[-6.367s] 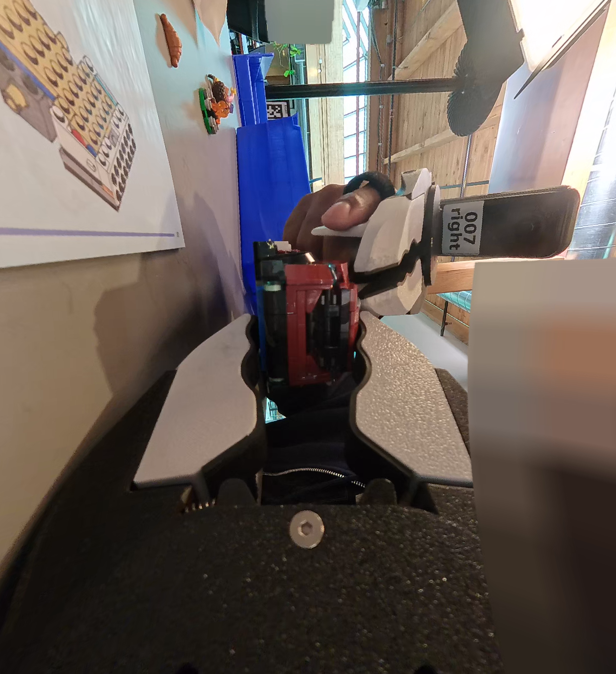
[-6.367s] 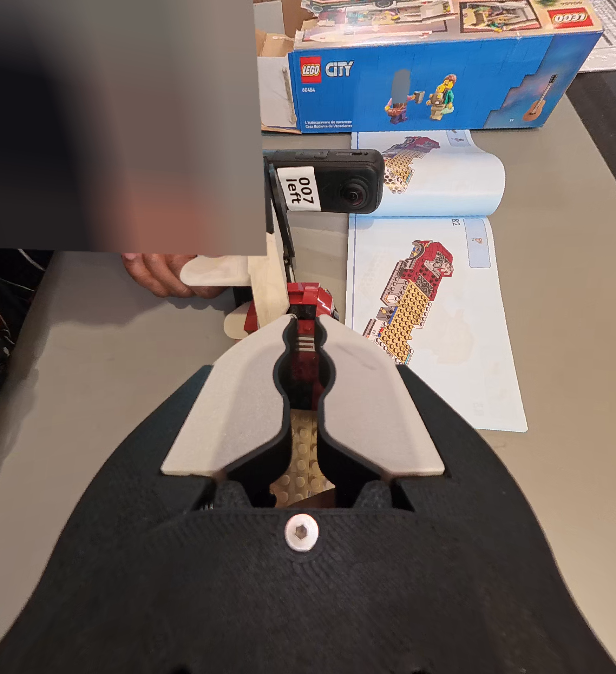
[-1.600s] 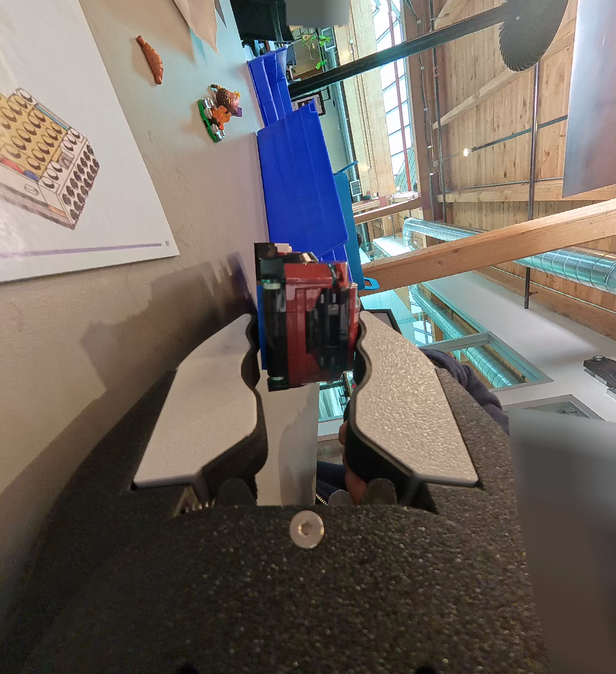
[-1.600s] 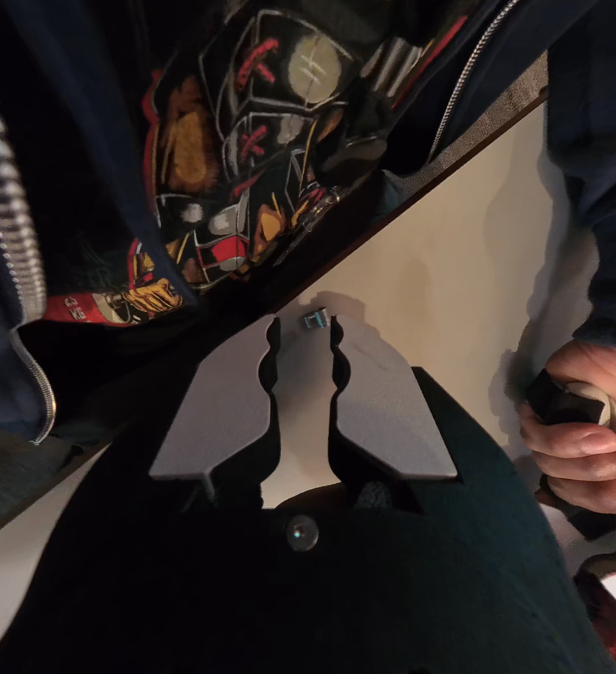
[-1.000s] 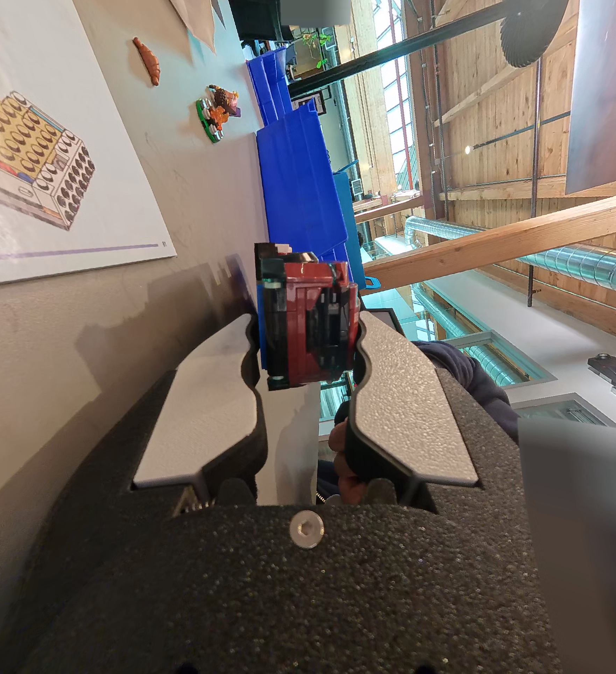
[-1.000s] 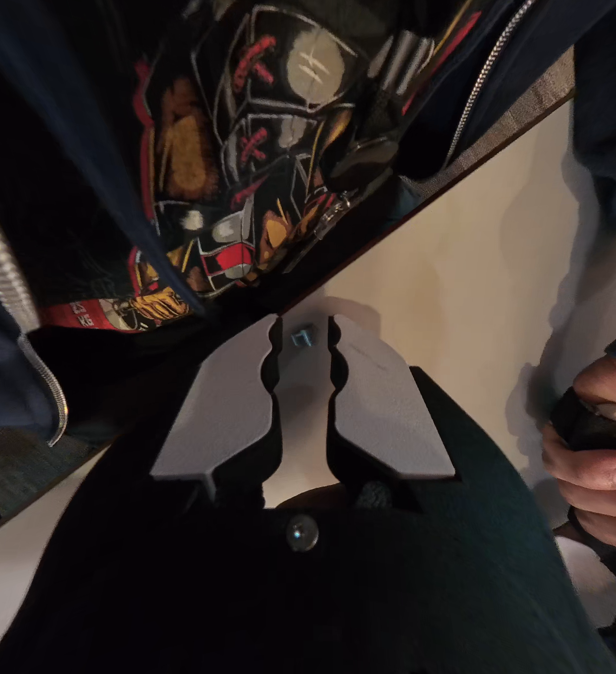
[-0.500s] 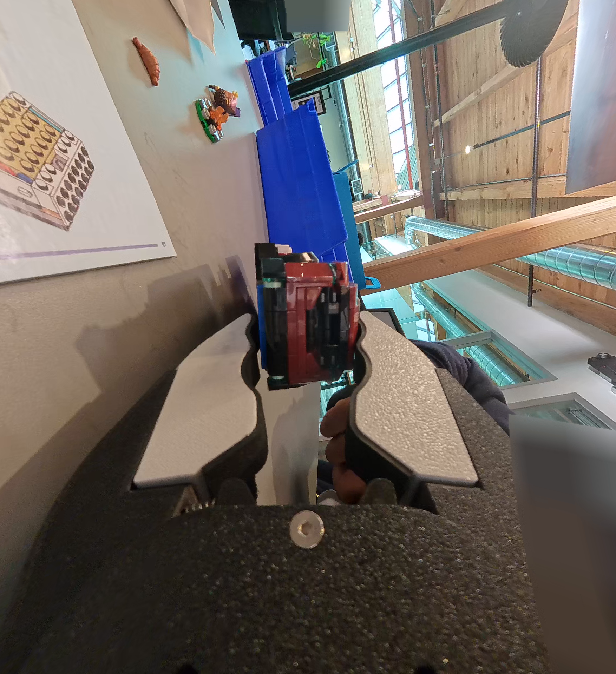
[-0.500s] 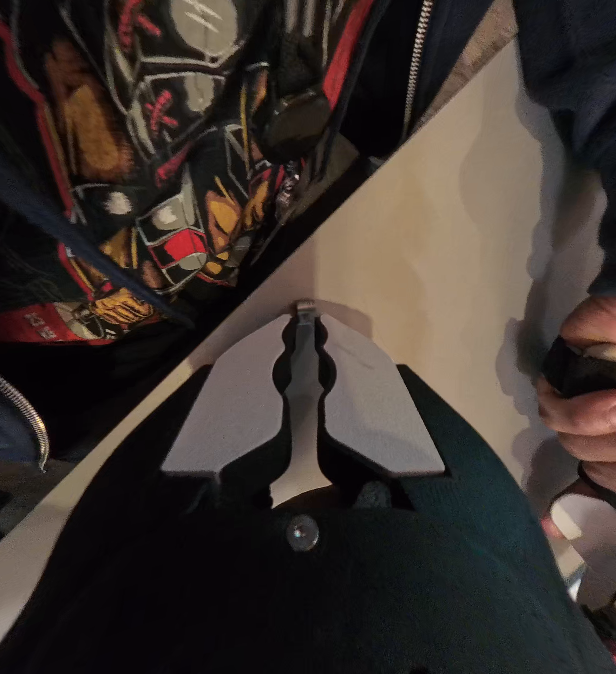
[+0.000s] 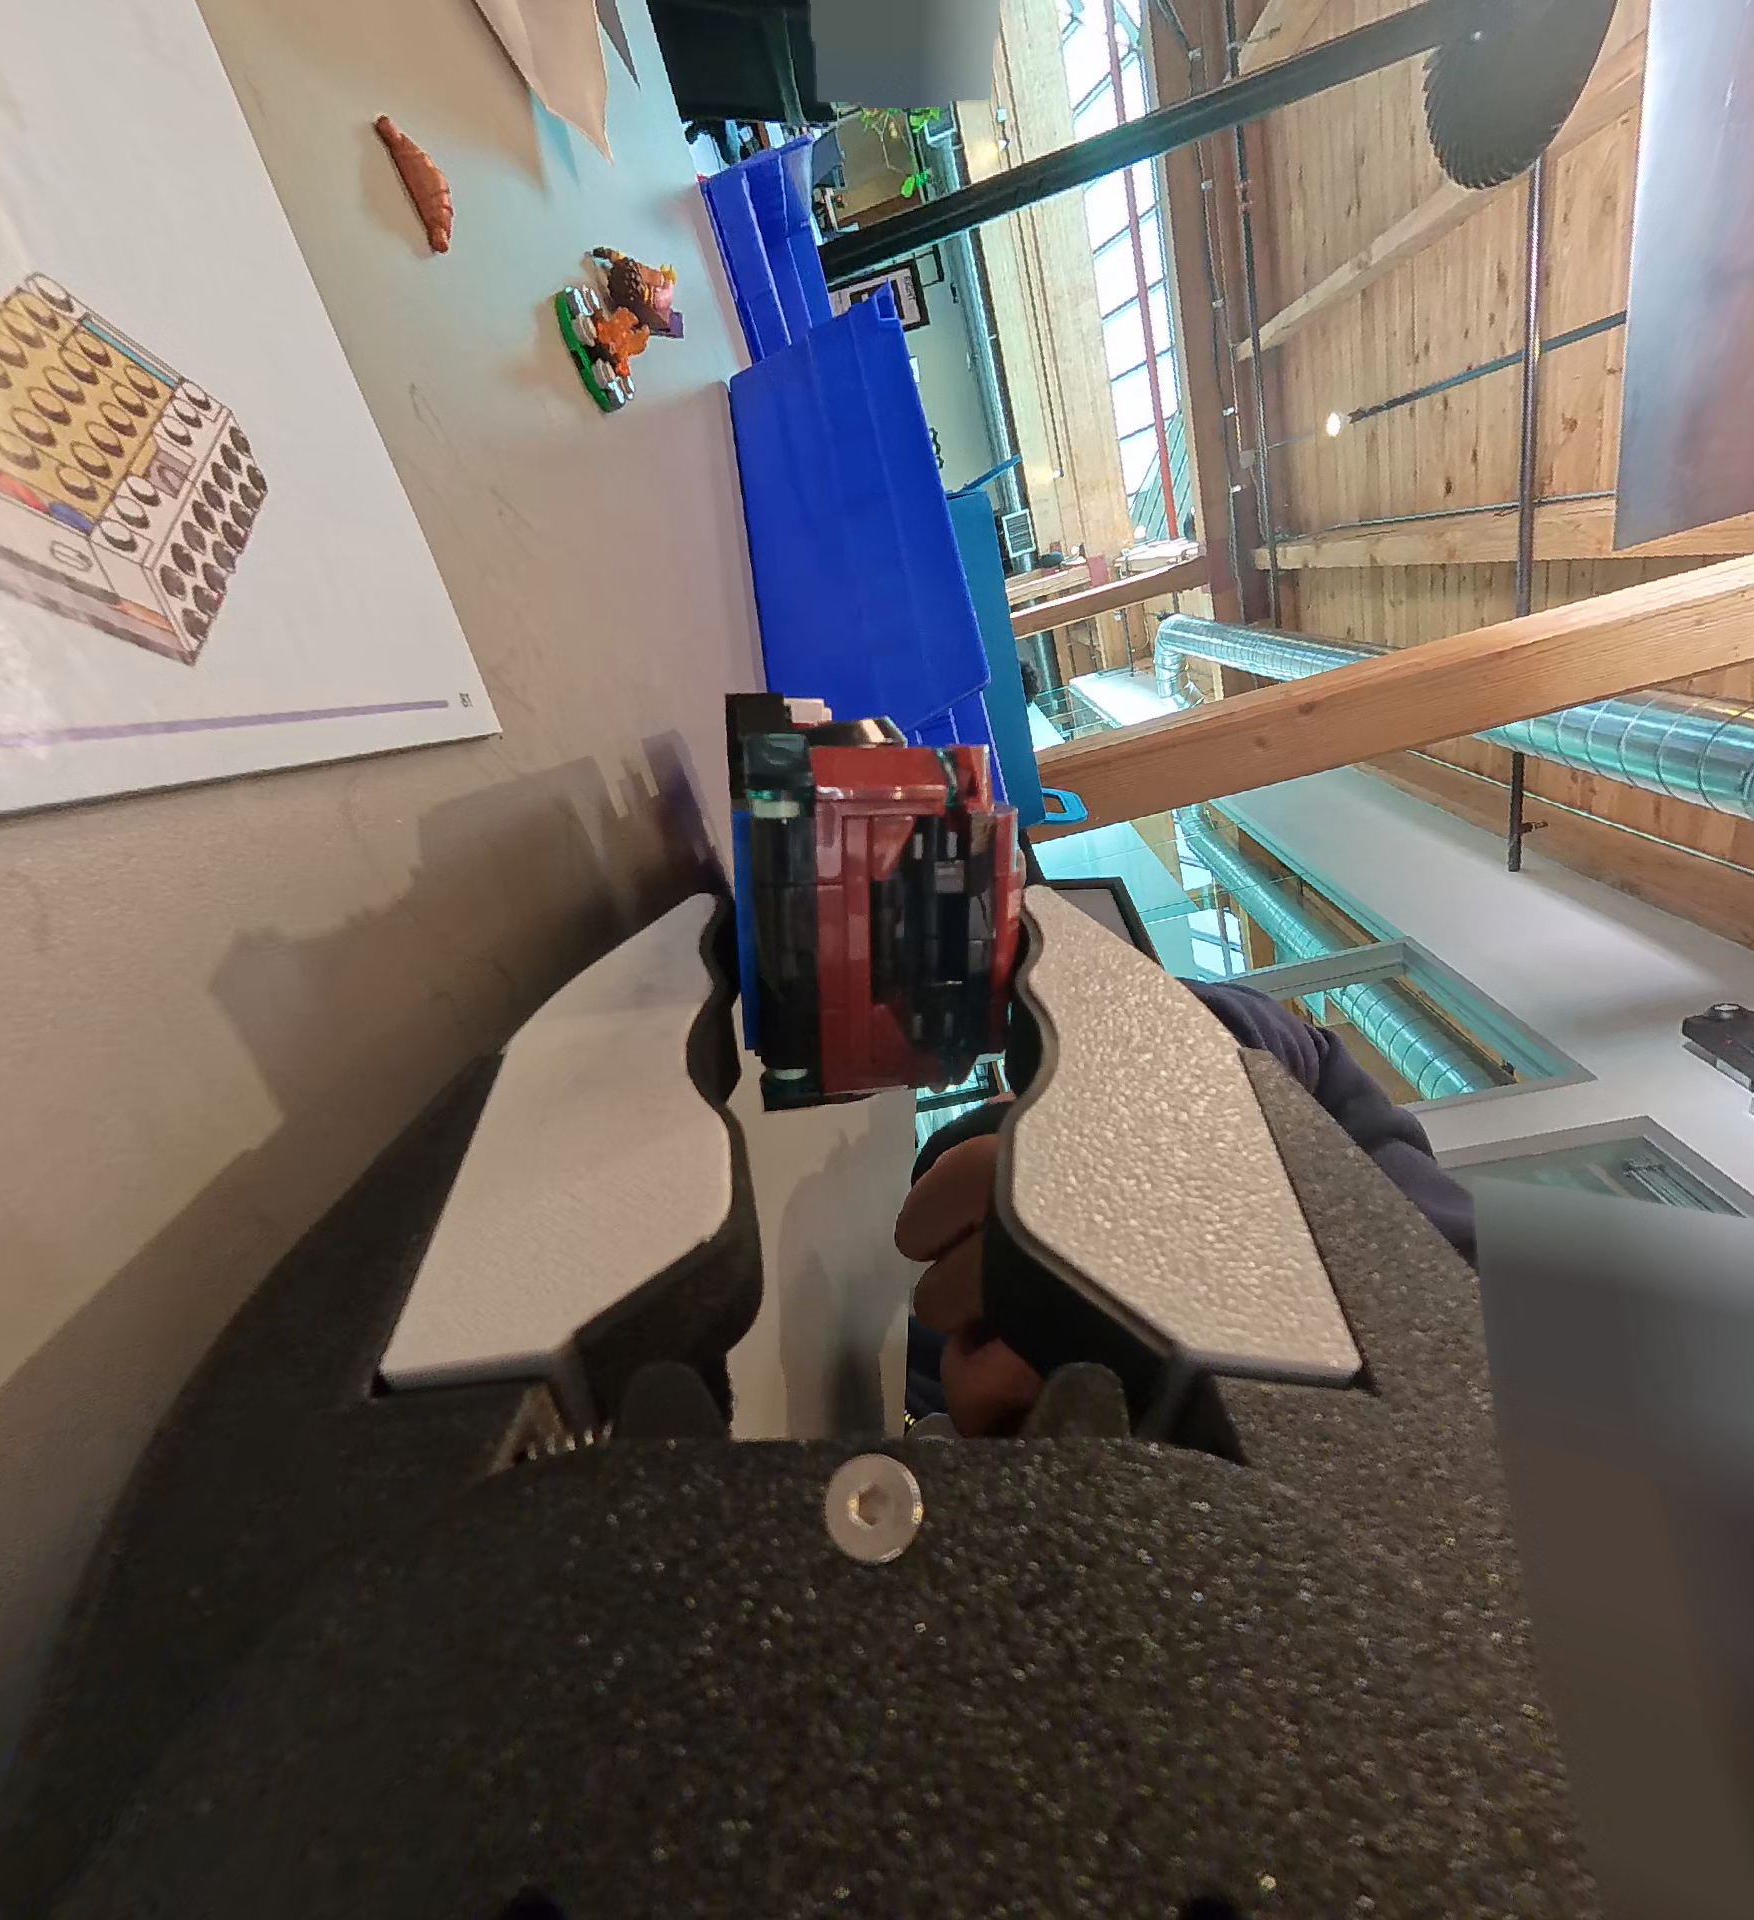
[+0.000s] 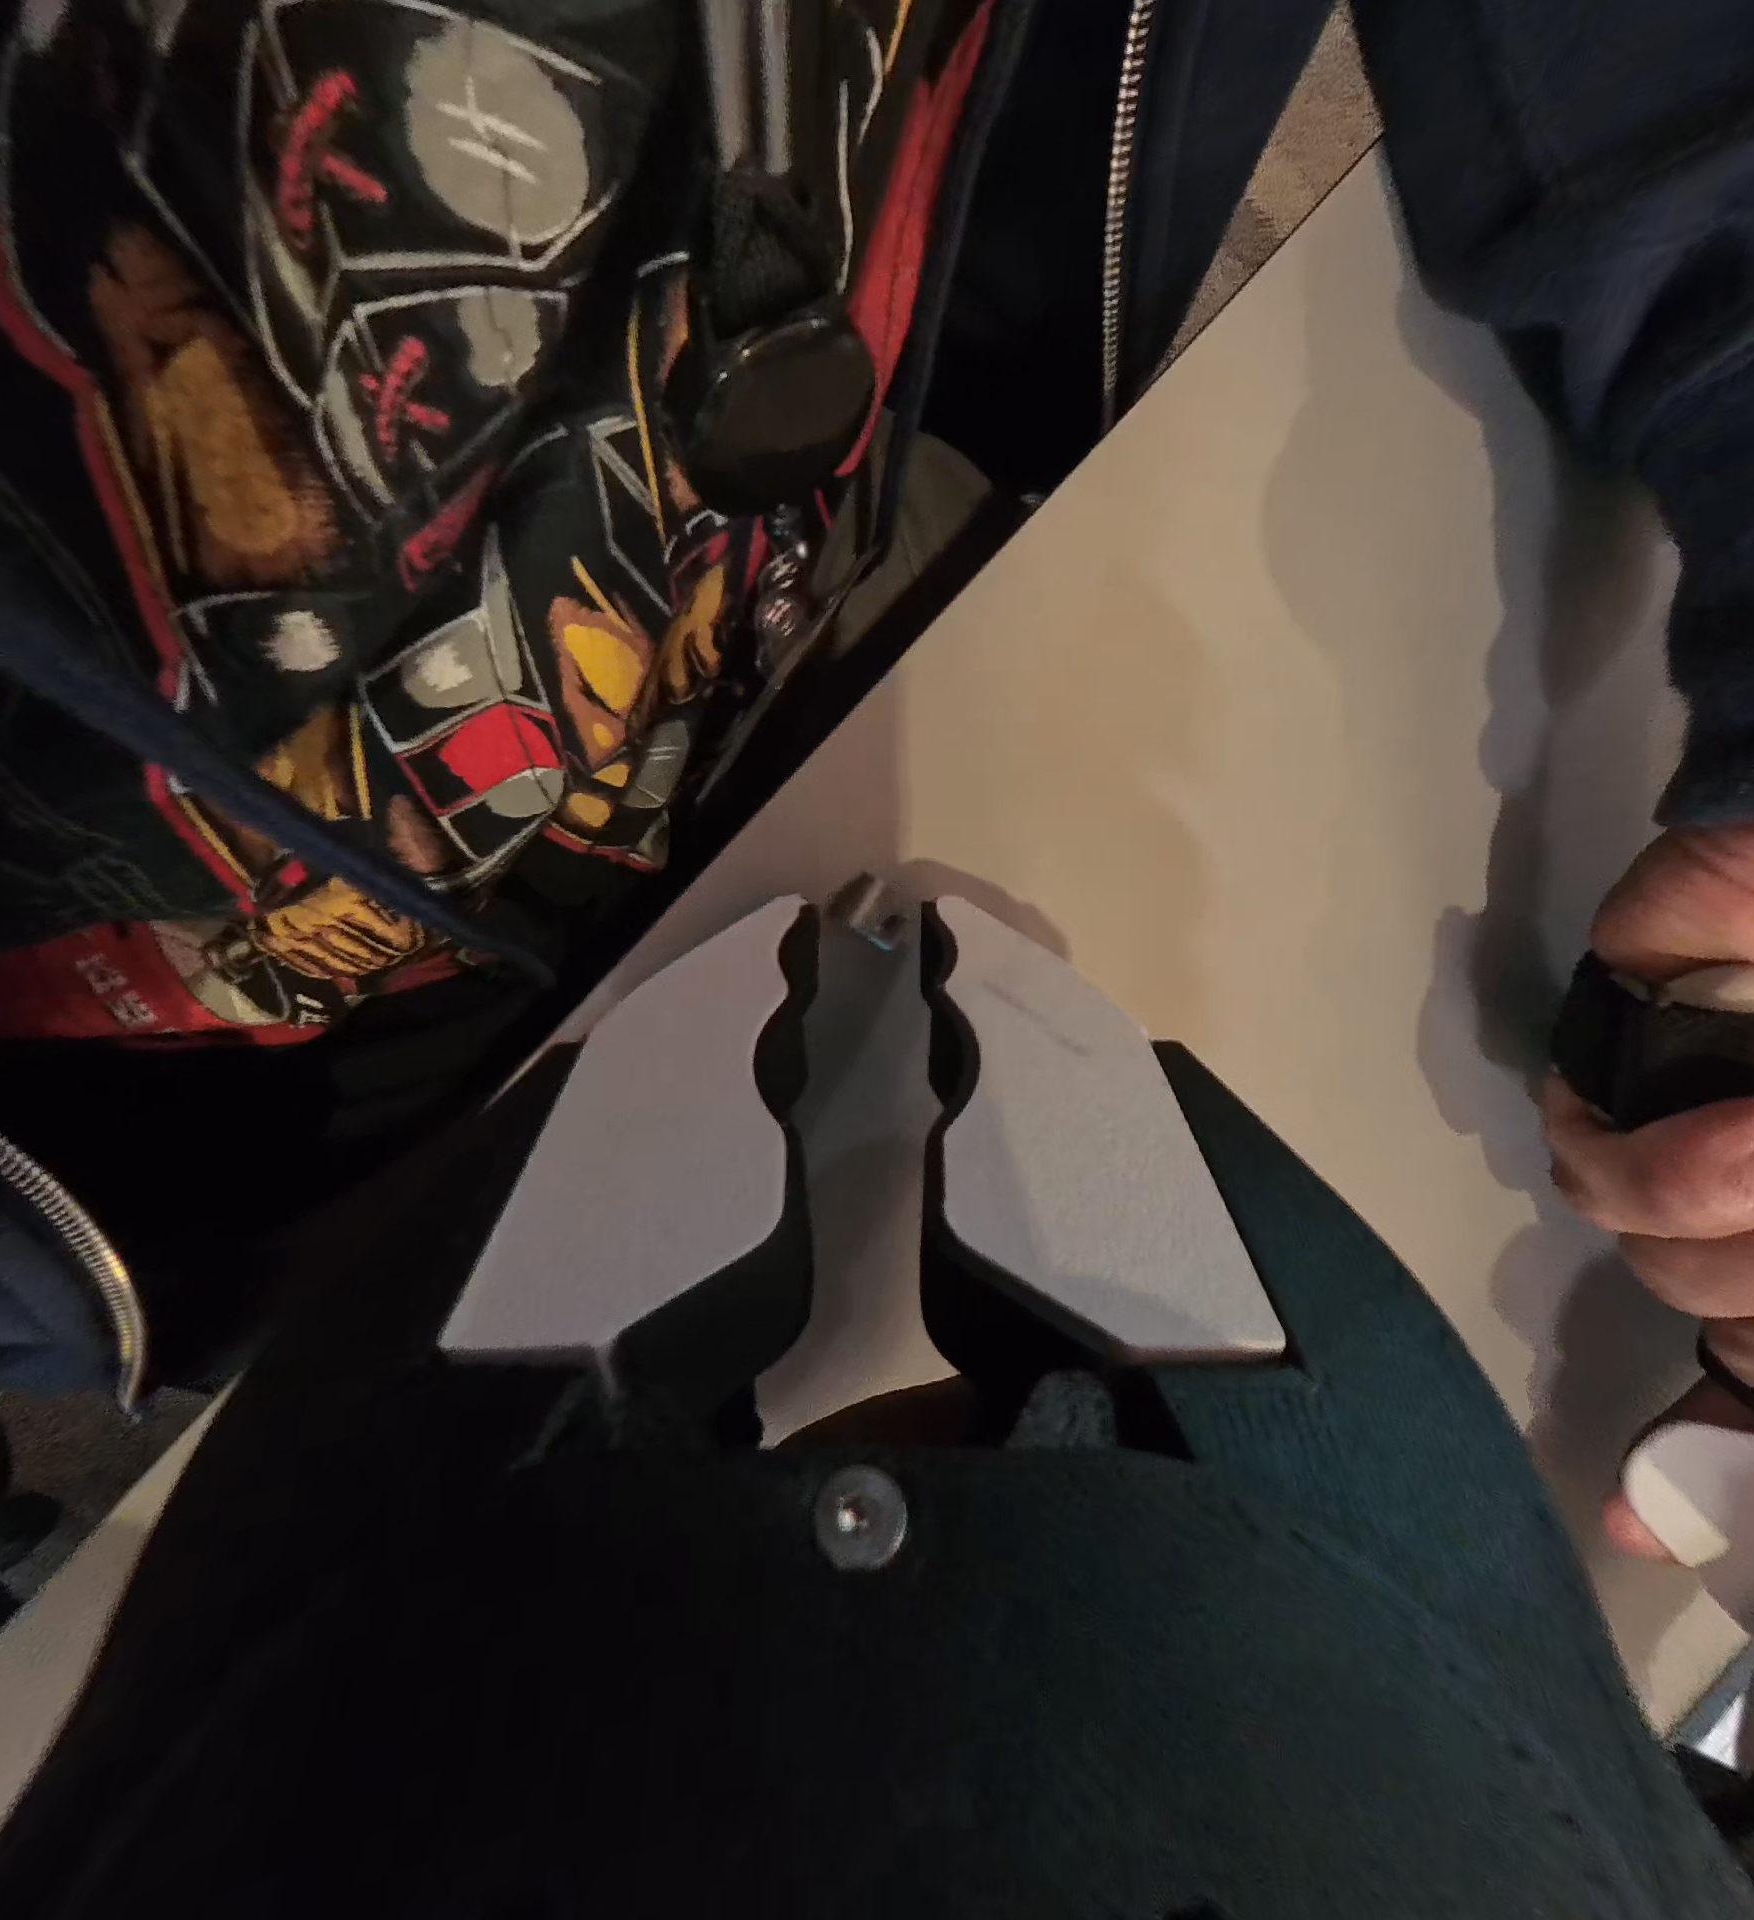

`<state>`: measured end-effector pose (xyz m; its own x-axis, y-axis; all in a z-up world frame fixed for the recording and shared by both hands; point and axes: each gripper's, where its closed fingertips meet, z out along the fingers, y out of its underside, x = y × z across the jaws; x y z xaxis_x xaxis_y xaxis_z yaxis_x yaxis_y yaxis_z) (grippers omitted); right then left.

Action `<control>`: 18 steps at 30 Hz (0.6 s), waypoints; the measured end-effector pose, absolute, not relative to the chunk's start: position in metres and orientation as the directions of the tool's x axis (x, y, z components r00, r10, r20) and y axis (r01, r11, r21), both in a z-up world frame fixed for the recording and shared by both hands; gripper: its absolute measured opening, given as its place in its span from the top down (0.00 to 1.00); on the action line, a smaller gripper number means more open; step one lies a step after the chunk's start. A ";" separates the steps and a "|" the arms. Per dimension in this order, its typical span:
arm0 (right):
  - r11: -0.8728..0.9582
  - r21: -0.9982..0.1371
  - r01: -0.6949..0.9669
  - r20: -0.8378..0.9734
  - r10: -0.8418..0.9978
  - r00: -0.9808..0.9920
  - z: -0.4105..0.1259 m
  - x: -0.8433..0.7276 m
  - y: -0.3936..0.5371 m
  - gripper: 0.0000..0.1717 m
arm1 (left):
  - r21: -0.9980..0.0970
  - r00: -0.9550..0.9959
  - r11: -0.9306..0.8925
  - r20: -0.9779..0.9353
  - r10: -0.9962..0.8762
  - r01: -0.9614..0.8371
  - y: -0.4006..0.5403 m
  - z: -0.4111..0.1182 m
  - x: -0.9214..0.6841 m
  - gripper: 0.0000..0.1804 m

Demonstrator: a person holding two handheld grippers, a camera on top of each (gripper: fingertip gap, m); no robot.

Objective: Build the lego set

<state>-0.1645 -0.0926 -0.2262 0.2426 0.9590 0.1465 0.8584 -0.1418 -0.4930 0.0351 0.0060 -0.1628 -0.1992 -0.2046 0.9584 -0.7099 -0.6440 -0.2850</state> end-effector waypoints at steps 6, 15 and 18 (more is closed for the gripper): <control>-0.206 -0.484 0.851 0.176 0.929 0.325 -0.227 -0.165 -0.078 0.94 | -0.283 -0.198 -0.648 0.959 -0.204 -0.707 0.008 -0.163 0.036 0.73; -0.679 -0.435 0.591 0.285 0.519 0.806 -0.226 -0.100 -0.034 0.94 | -0.285 -0.197 -0.657 0.959 -0.206 -0.698 0.012 -0.162 0.037 0.73; -0.774 -0.481 0.412 0.208 0.355 0.911 -0.227 -0.091 -0.034 0.94 | -0.286 -0.196 -0.663 0.958 -0.209 -0.692 0.015 -0.162 0.037 0.73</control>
